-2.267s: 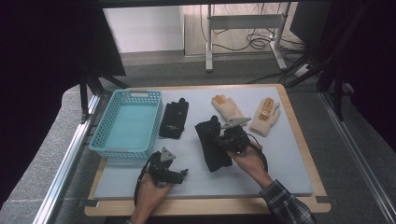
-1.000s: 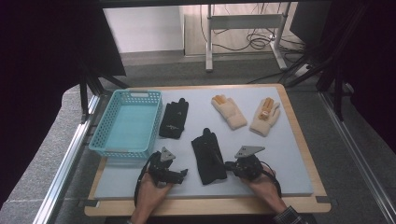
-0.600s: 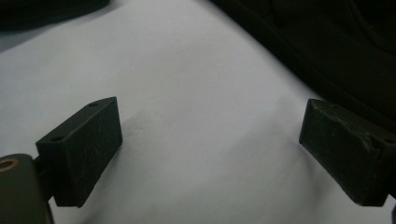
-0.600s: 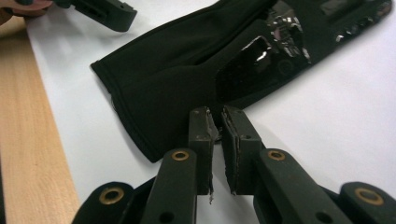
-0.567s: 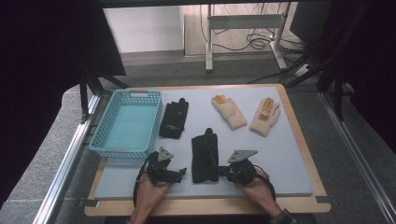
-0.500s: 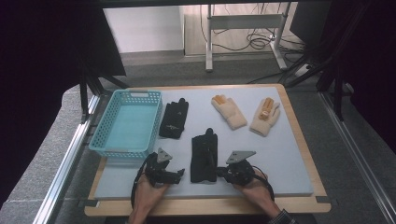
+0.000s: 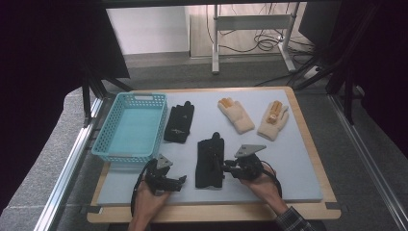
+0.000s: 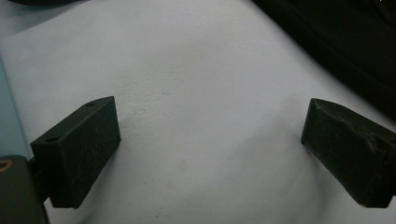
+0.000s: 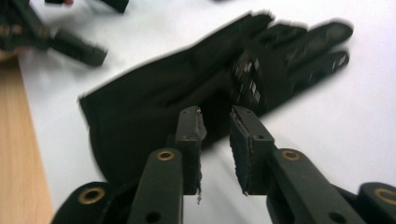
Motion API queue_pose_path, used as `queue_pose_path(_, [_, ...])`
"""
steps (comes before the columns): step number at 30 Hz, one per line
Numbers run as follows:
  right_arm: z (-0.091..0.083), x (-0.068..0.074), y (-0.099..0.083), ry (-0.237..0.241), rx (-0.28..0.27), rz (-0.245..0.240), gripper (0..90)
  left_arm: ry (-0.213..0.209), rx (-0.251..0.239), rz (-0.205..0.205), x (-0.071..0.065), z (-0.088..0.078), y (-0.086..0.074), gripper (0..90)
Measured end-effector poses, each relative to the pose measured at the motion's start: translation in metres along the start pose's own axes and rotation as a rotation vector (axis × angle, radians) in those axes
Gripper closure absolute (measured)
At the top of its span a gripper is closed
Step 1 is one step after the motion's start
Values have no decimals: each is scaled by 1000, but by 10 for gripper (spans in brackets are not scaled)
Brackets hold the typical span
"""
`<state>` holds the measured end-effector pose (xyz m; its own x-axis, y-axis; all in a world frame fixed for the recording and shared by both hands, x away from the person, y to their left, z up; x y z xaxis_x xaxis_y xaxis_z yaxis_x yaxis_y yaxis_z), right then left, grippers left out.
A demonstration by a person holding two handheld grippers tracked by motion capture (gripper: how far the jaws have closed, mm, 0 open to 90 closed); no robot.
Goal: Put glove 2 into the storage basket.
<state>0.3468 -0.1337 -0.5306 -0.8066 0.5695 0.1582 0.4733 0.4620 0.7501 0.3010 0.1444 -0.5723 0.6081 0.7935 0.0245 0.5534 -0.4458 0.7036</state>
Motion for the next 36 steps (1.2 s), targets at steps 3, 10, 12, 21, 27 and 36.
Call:
queue_pose_path(3, [9, -5, 16, 9, -4, 10, 651, 2, -1, -1, 0, 0, 0, 47])
queue_pose_path(10, [37, -22, 51, -3, -20, 28, 593, 5, -3, -4, 0, 0, 0, 48])
queue_pose_path(12, [46, -26, 61, -6, -21, 35, 564, 5, -3, -4, 0, 0, 0, 48])
queue_pose_path(21, [76, -35, 99, -94, -14, 16, 453, 5, -2, -4, 0, 0, 0, 49])
queue_pose_path(27, [105, -42, 123, -65, -7, 21, 508, 6, -3, -5, -1, 0, 0, 49])
queue_pose_path(36, [142, -44, 141, -46, 29, 19, 612, 5, -4, -6, -1, 0, 0, 49])
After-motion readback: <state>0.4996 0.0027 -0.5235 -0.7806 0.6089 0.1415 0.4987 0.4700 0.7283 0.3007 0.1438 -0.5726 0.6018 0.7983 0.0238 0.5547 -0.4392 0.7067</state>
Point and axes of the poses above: each handheld gripper's, and its own axes: z roughly forward along the jaws, y roughly out of its top, x roughly to its left, the point moved 3 cm from there along z, roughly forward along the jaws, and after that the axes turned 6 degrees about z, right-handed, at the moved point
